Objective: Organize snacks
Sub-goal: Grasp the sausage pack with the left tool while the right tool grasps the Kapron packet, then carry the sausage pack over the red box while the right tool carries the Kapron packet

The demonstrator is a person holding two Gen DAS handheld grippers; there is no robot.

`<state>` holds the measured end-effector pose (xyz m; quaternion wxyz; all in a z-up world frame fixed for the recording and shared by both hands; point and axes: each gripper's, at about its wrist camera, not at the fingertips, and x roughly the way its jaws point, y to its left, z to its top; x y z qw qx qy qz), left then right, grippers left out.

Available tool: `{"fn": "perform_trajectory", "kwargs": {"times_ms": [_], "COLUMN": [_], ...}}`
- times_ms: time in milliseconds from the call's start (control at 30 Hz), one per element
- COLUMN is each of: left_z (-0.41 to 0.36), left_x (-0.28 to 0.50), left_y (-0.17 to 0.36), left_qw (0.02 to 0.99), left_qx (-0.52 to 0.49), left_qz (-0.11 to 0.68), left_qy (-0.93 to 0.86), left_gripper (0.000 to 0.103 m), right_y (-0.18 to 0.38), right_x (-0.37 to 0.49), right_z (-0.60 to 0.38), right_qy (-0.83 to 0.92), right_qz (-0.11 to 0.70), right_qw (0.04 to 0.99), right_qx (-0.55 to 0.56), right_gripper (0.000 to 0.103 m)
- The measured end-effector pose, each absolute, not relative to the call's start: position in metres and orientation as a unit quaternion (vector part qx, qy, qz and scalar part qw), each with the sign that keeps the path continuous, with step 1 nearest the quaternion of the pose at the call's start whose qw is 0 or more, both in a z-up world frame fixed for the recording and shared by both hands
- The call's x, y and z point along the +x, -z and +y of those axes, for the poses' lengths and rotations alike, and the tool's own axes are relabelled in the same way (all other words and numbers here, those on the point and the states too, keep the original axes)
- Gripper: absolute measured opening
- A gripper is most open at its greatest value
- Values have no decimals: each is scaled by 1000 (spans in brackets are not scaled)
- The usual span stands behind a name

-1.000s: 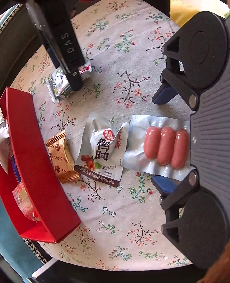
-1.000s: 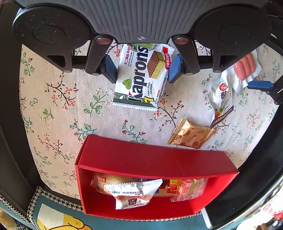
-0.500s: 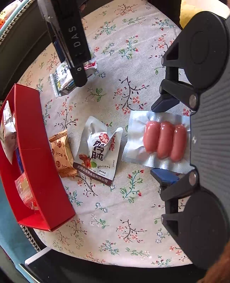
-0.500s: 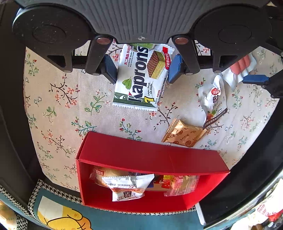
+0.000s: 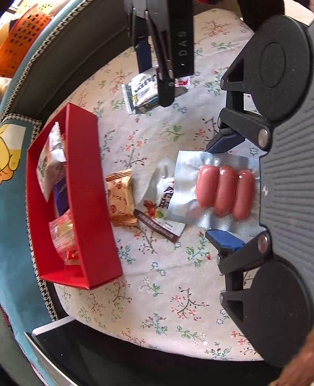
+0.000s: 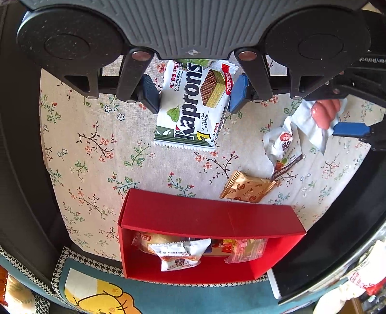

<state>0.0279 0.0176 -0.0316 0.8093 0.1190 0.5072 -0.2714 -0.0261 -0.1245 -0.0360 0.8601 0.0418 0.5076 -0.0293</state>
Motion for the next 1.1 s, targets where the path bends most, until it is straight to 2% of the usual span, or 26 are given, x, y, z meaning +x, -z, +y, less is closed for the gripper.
{"fn": "perform_trajectory", "kwargs": {"times_ms": [1100], "left_z": [-20], "left_x": [116], "left_y": [-26], "left_qw": [870], "left_qx": [14], "left_qz": [440], "left_qy": [222], "left_gripper": [103], "right_y": [-14], "right_x": [25], "right_z": [-160], "right_qy": [56], "right_qz": [423], "right_qw": [901], "right_qx": [77], "right_gripper": [68]}}
